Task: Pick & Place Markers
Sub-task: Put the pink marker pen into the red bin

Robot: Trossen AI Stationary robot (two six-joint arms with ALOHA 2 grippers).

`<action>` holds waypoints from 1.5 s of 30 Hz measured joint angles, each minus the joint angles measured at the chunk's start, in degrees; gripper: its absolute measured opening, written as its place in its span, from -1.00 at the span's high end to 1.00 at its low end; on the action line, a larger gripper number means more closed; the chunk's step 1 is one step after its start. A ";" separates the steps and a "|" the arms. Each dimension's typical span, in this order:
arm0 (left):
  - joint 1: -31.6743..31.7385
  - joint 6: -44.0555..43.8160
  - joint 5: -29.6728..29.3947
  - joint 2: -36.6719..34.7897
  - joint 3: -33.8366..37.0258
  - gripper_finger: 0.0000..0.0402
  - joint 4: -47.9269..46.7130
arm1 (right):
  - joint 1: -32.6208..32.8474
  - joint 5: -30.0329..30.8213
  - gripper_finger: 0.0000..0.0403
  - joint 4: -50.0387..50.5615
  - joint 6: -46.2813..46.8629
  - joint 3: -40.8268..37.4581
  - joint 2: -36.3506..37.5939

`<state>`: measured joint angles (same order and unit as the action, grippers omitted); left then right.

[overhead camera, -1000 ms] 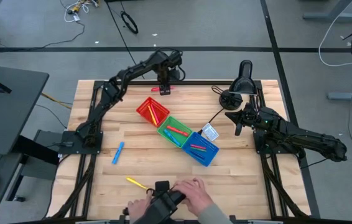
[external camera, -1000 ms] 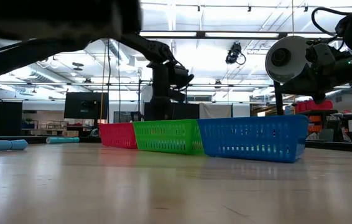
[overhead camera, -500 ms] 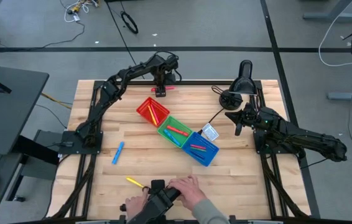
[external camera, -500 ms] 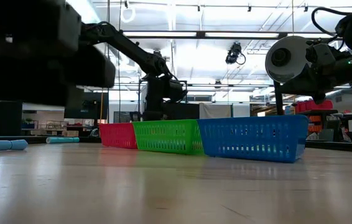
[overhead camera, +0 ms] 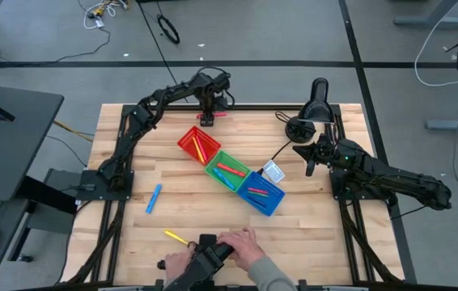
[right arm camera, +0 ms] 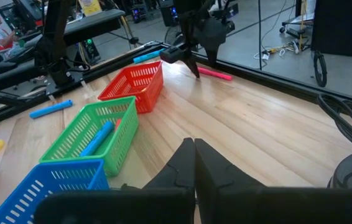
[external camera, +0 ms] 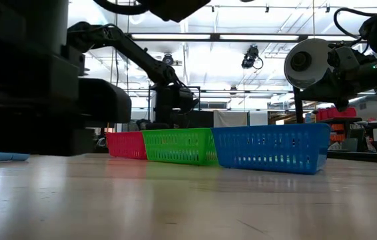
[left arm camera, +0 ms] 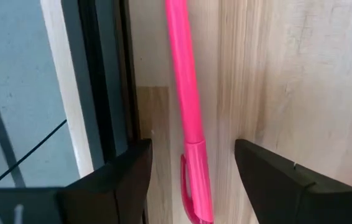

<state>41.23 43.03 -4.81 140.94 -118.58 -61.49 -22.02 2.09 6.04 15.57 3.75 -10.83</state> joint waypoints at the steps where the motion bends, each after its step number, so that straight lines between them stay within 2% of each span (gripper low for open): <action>1: 0.03 0.15 0.45 0.00 0.00 -0.16 -0.07 | 0.00 0.00 1.00 0.00 -0.02 0.00 0.00; 5: 0.01 0.10 1.87 0.08 0.02 0.05 -0.76 | 0.01 -0.01 1.00 0.00 -0.01 0.00 0.00; 13: -0.04 -0.74 3.49 0.20 0.04 0.70 -2.53 | 0.01 -0.01 1.00 0.00 -0.01 0.00 -0.01; 15: -0.04 -1.98 3.38 0.20 0.04 0.81 -2.59 | 0.01 0.00 1.00 0.00 0.00 0.00 -0.01; 23: -0.04 -4.37 3.14 0.32 -0.63 0.80 -3.18 | 0.01 -0.02 1.00 0.00 0.00 0.00 0.00; 28: -0.11 -13.69 2.12 1.13 -4.91 0.80 -4.96 | 0.02 -0.01 1.00 0.00 0.00 0.00 -0.02; 38: -1.40 -23.08 6.00 0.76 -16.31 0.80 -16.08 | 0.02 -0.01 1.00 0.00 -0.02 0.00 -0.02; 45: -2.28 -34.54 8.43 -3.44 -15.76 0.80 -16.92 | 0.00 0.00 1.00 0.00 0.00 0.00 0.00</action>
<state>38.96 8.49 3.62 137.50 -134.34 -78.41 -22.02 2.09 6.04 15.57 3.75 -10.83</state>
